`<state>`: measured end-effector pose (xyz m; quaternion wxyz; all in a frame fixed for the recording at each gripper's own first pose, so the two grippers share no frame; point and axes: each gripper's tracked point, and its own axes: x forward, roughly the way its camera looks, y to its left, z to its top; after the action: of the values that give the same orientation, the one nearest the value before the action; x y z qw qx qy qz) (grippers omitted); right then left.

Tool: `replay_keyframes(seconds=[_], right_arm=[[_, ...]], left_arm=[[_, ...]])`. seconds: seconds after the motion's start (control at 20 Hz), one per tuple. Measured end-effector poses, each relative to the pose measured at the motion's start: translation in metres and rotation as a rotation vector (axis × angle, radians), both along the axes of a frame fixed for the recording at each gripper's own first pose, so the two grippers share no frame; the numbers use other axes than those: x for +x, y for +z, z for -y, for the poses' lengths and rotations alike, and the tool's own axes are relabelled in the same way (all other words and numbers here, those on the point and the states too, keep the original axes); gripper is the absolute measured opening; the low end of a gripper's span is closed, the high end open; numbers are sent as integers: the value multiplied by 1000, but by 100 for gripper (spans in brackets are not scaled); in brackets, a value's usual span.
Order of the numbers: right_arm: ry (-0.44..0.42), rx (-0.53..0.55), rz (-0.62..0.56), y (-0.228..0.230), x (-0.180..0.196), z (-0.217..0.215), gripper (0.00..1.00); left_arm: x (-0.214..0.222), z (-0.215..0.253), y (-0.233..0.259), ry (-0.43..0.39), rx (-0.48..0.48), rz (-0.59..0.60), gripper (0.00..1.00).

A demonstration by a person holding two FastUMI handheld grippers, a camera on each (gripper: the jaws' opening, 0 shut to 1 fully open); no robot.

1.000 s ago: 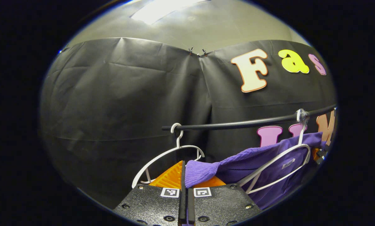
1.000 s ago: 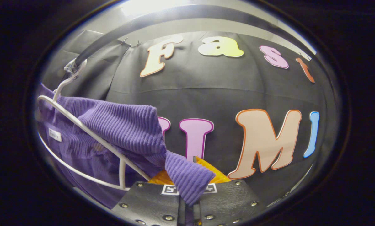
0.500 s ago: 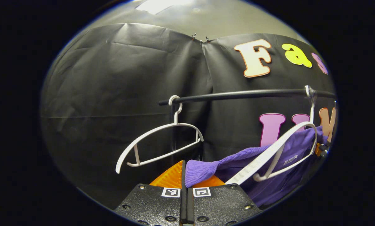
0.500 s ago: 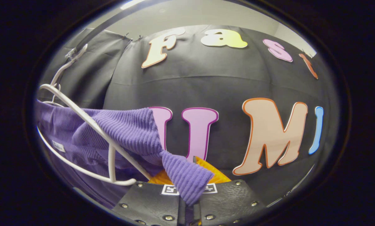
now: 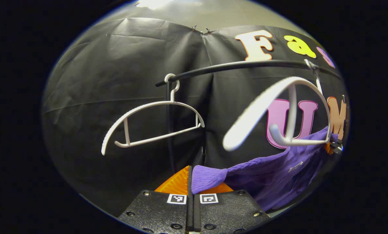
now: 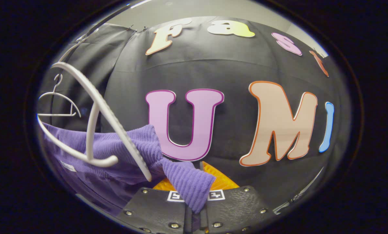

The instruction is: Grasp the clothes on the hanger with both hands and then place them into the laundry hamper below.

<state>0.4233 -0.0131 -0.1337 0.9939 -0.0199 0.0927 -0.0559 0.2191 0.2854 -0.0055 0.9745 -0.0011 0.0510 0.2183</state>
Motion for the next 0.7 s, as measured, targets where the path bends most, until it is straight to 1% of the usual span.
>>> replay_keyframes(seconds=[0.15, 0.2, 0.3, 0.35, 0.4, 0.55, 0.7], right_arm=[[-8, -7, -33, -15, -12, 5, 14], [-10, -5, -48, -21, -19, 6, 14], [-3, 0, -72, -31, -30, 6, 14], [2, -5, -85, -35, -36, 5, 13], [12, -11, -94, -39, -45, 3, 14], [43, -30, -122, -49, -65, -8, 14], [83, -15, -145, -54, -85, -24, 13]], left_arm=[[-2, 14, -17, -32, 20, -25, 1], [-3, 21, -23, -48, 28, -37, 2], [-2, 35, -36, -82, 46, -64, 1], [-3, 44, -42, -105, 55, -76, 2], [-5, 53, -48, -128, 61, -87, 1], [2, 84, -61, -210, 58, -114, 1], [5, 117, -73, -290, 46, -129, 1]])
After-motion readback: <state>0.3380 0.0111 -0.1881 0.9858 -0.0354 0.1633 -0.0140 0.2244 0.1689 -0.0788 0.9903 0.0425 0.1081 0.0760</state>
